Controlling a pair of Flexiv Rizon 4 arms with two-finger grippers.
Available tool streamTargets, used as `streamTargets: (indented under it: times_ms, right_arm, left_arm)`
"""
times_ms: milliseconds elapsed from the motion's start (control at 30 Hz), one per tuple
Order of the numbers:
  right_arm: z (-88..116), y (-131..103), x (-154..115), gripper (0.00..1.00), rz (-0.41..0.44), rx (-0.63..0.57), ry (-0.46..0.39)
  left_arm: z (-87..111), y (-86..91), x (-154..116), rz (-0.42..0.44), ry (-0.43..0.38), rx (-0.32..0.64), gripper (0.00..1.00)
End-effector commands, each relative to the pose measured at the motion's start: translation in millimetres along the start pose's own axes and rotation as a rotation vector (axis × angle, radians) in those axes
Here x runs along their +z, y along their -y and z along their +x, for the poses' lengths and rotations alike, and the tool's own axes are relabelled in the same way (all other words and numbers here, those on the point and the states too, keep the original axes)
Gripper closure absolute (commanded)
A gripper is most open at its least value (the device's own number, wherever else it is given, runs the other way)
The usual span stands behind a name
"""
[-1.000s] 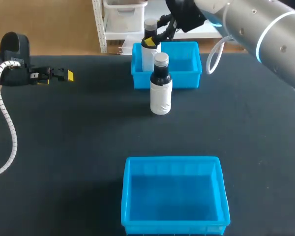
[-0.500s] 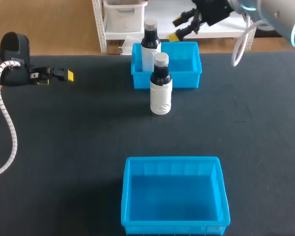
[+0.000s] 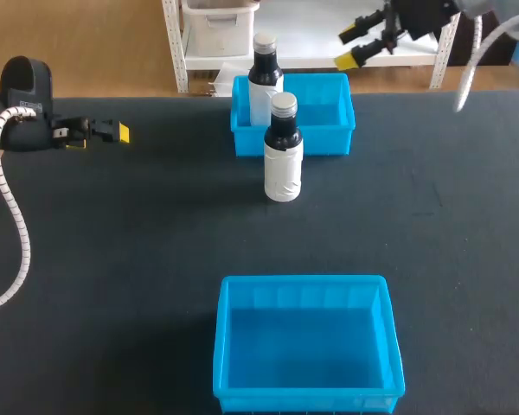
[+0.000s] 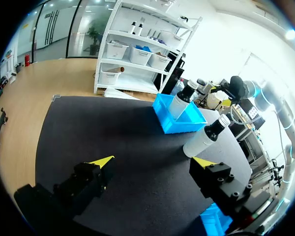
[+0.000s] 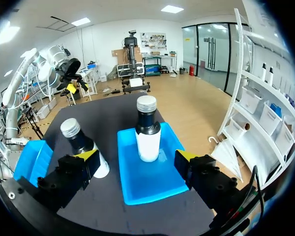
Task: Pick up the bottle, and place it in the far bin if it is heavy, or in the near bin if it is light.
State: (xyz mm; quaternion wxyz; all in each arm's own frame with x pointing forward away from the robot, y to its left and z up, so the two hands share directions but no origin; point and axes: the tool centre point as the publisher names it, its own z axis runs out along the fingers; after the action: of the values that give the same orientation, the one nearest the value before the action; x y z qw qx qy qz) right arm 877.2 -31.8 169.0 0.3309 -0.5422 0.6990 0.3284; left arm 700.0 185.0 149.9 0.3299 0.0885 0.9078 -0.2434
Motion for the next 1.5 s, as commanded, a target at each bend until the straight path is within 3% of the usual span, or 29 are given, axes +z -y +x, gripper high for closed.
streamTargets:
  times_ms: [33, 367, 733, 1500]
  right_arm:
    - [10, -65, -26, 0.00, 0.203, -0.002, 0.017]
    - [25, -101, -36, 0.00, 0.261, -0.014, 0.026]
    - [32, -123, -16, 0.00, 0.292, -0.021, 0.054]
    - [21, -125, 36, 0.00, 0.077, -0.067, 0.061]
  left_arm:
    - [0.0, 0.0, 0, 0.000, 0.000, 0.000, 0.00]
    - [0.0, 0.0, 0, 0.000, 0.000, 0.000, 0.00]
    - [0.0, 0.0, 0, 0.000, 0.000, 0.000, 0.00]
    - [0.0, 0.0, 0, 0.000, 0.000, 0.000, 0.00]
